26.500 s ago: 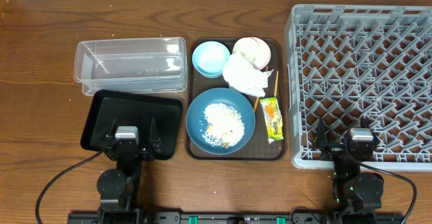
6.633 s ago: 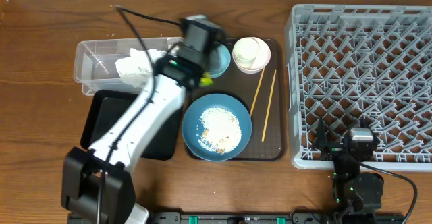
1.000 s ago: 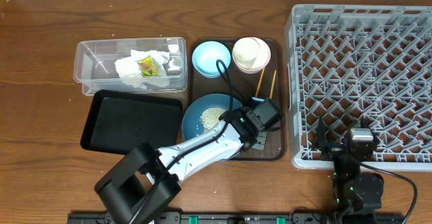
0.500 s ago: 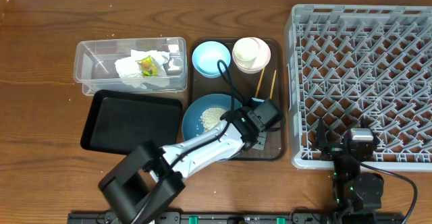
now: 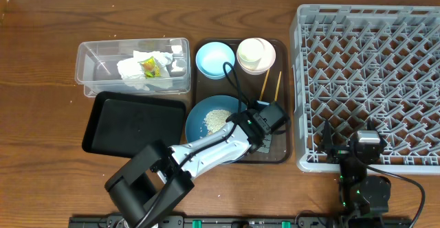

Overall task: Sort waste into correct bins and load items into the dishwasher rack
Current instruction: 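Grip the blue plate rim with the left gripper, then lift the blue rice plate and carry it left over the black tray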

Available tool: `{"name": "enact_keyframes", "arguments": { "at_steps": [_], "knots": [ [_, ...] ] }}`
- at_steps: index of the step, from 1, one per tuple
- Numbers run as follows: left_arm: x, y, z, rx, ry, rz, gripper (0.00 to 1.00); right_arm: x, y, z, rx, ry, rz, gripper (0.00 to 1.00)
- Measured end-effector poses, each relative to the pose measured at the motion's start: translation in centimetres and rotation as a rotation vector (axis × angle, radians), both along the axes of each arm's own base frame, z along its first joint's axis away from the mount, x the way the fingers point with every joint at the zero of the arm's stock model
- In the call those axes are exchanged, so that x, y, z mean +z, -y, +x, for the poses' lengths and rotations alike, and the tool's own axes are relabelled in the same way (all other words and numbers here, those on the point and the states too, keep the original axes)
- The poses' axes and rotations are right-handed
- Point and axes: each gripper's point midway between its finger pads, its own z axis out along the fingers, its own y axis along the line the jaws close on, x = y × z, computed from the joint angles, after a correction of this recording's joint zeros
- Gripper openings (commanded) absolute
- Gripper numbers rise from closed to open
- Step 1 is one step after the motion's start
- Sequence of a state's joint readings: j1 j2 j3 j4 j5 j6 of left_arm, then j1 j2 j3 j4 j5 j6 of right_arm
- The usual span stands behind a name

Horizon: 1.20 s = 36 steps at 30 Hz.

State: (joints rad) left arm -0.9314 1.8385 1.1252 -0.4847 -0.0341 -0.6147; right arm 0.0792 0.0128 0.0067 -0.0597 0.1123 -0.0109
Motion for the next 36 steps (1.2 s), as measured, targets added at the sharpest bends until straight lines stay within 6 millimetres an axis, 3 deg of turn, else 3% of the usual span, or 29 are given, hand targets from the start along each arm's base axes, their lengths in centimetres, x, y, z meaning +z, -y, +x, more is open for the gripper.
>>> {"name": "enact_keyframes", "arguments": {
  "at_steps": [10,19,27,36],
  "knots": [
    [0.0,0.0,0.0,0.004,-0.001,-0.001,0.26,0.0,0.0,0.0,0.0,0.0,0.0,0.99],
    [0.0,-0.1,0.1,0.013,0.006,0.003,0.11,0.0,0.0,0.0,0.0,0.0,0.0,0.99],
    [0.4,-0.3,0.5,0.015,0.032,0.013,0.09,0.0,0.0,0.0,0.0,0.0,0.0,0.99],
    [2.7,-0.1,0.8,0.019,0.071,-0.028,0.06,0.0,0.0,0.0,0.0,0.0,0.0,0.99]
  ]
}}
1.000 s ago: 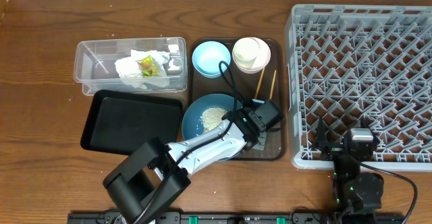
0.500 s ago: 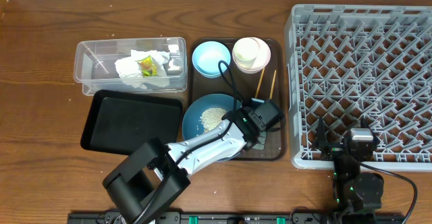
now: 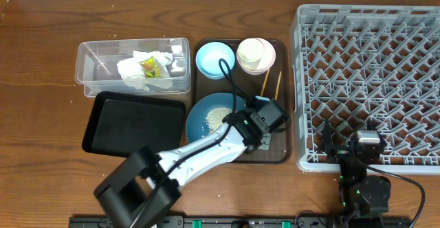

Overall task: Sort waste into correct bins and load items into the dishwasher rack
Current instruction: 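Lift the blue rice plate and carry it left over the black tray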

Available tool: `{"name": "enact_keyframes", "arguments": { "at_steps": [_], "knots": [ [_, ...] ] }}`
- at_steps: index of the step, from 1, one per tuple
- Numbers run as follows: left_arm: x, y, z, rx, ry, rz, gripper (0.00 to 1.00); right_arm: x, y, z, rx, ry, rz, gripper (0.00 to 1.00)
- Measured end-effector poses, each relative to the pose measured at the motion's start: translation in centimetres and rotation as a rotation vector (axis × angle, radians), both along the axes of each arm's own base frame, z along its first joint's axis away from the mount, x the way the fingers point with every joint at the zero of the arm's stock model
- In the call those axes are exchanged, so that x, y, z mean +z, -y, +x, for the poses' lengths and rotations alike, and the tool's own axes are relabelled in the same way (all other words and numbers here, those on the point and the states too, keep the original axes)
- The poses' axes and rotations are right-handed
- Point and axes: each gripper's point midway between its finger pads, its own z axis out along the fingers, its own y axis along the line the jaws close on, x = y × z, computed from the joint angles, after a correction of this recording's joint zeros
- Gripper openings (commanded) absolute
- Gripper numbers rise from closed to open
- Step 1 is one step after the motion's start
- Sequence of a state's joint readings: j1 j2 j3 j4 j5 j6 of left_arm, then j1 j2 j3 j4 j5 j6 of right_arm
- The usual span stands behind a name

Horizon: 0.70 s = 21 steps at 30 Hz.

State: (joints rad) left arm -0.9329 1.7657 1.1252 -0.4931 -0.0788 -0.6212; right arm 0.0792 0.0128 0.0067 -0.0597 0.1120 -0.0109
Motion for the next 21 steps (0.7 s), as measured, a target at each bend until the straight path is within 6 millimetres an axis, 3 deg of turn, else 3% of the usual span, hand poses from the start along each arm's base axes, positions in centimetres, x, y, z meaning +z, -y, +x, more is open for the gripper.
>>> {"name": "enact_keyframes", "arguments": {
  "at_steps": [9,21],
  "knots": [
    [3.4,0.4,0.1,0.0,0.045,-0.075,0.06,0.0,0.0,0.0,0.0,0.0,0.0,0.99],
    [3.4,0.3,-0.2,-0.005,0.031,-0.076,0.06,0.0,0.0,0.0,0.0,0.0,0.0,0.99]
  ]
}}
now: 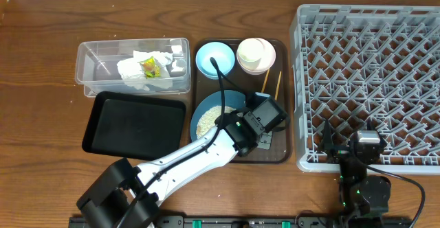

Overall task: Sort waste into correct bins and load items into the dishwasher rack
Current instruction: 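Lift the blue rice plate and carry it left over the black tray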

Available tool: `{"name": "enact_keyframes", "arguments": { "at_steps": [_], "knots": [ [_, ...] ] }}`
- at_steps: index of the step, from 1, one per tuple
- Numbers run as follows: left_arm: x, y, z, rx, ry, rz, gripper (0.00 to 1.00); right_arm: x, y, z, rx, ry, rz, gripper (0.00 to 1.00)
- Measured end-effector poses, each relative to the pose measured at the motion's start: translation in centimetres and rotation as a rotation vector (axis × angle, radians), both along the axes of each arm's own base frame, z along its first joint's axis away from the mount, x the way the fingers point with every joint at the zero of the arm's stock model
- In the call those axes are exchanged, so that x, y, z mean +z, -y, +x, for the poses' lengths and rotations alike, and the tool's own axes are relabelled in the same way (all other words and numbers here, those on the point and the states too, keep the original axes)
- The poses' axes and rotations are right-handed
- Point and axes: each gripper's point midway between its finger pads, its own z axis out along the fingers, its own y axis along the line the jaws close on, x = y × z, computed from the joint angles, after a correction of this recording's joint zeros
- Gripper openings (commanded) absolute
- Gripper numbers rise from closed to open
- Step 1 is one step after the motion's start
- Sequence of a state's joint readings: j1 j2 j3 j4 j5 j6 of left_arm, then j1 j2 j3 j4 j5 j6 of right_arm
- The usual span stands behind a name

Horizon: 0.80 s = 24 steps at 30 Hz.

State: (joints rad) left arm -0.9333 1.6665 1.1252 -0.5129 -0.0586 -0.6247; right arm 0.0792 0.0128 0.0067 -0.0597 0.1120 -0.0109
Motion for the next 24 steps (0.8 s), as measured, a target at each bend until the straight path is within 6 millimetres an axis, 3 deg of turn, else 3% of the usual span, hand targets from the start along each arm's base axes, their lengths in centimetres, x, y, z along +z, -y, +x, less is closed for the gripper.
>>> {"name": "enact_keyframes", "arguments": {
  "at_steps": [10,16,24],
  "knots": [
    [-0.1,-0.2,-0.1,0.0,-0.005,0.008,0.06,0.0,0.0,0.0,0.0,0.0,0.0,0.99],
    [-0.6,-1.5,-0.8,0.0,-0.034,0.068,0.06,0.0,0.0,0.0,0.0,0.0,0.0,0.99],
    [1.8,-0.9,-0.3,-0.008,-0.022,0.066,0.06,0.0,0.0,0.0,0.0,0.0,0.0,0.99]
  ]
}}
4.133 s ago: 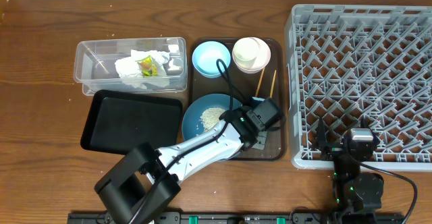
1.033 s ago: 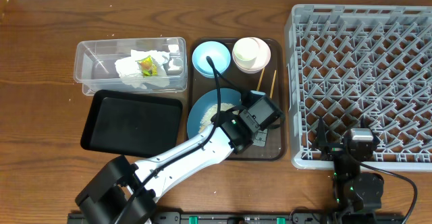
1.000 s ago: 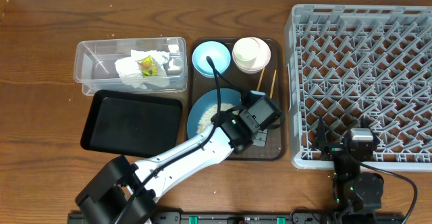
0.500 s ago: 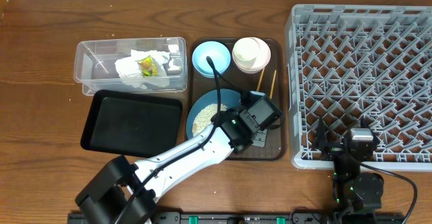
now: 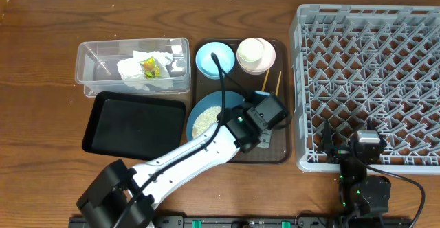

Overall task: Sort waste into correct bins and load items into the dishwasher rack
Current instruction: 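Lift the blue rice plate and carry it left over the black tray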

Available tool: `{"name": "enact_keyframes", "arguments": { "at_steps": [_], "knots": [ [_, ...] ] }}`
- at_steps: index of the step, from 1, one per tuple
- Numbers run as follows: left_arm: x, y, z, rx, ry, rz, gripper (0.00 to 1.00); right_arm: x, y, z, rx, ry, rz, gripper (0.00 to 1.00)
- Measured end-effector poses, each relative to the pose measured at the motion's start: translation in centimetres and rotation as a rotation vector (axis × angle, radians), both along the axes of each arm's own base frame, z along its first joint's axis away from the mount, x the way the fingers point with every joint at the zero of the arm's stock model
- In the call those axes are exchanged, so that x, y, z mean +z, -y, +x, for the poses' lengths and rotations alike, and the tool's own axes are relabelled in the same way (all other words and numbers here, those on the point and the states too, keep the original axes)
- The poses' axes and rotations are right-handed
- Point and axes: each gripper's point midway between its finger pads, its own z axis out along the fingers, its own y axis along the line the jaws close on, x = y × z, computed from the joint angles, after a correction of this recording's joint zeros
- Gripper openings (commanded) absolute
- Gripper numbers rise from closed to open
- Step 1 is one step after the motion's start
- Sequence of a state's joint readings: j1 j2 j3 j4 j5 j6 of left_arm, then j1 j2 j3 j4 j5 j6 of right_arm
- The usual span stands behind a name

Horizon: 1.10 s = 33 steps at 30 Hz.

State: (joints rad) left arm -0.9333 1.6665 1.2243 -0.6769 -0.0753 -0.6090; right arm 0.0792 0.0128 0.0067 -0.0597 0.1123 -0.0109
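Note:
A blue bowl holding rice [image 5: 206, 121] hangs tilted over the brown tray [image 5: 278, 154], its rice gathered toward the left side. My left gripper [image 5: 246, 121] is at the bowl's right rim and shut on it, though the wrist hides the fingers. A small empty blue bowl [image 5: 214, 58], a cream cup [image 5: 256, 55] and two chopsticks [image 5: 265, 82] lie at the tray's far end. My right gripper [image 5: 328, 137] rests by the near left corner of the grey dishwasher rack [image 5: 371, 70]. Its jaws are too dark to read.
A clear plastic bin [image 5: 96, 66] holding crumpled tissue and a wrapper [image 5: 146, 69] stands at the left. In front of it lies an empty black tray [image 5: 134, 125]. A black cable loops over the small blue bowl from the left arm.
The rice bowl and my left gripper have shifted slightly to the left. The right arm has not moved.
The rice bowl first lay flat on the brown tray with my left gripper at its right rim. Then the grip stayed there with little change. Later the bowl looked raised and tilted, its rice slid leftward, and it is now held a little farther left.

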Motion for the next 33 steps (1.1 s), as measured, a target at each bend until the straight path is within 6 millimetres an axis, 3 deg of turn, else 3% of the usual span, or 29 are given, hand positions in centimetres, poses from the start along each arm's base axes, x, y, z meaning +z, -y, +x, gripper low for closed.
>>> {"name": "enact_keyframes", "arguments": {
  "at_steps": [12,25,33],
  "knots": [
    [1.6,-1.2,0.1,0.013,-0.013,0.032,0.06,0.0,0.0,0.0,0.0,0.0,0.0,0.98],
    [6.9,-8.3,3.8,0.226,0.026,-0.072,0.06,0.0,0.0,0.0,0.0,0.0,0.0,0.99],
    [7.9,-12.0,6.0,0.312,-0.075,-0.244,0.06,0.0,0.0,0.0,0.0,0.0,0.0,0.99]
  ]
}}
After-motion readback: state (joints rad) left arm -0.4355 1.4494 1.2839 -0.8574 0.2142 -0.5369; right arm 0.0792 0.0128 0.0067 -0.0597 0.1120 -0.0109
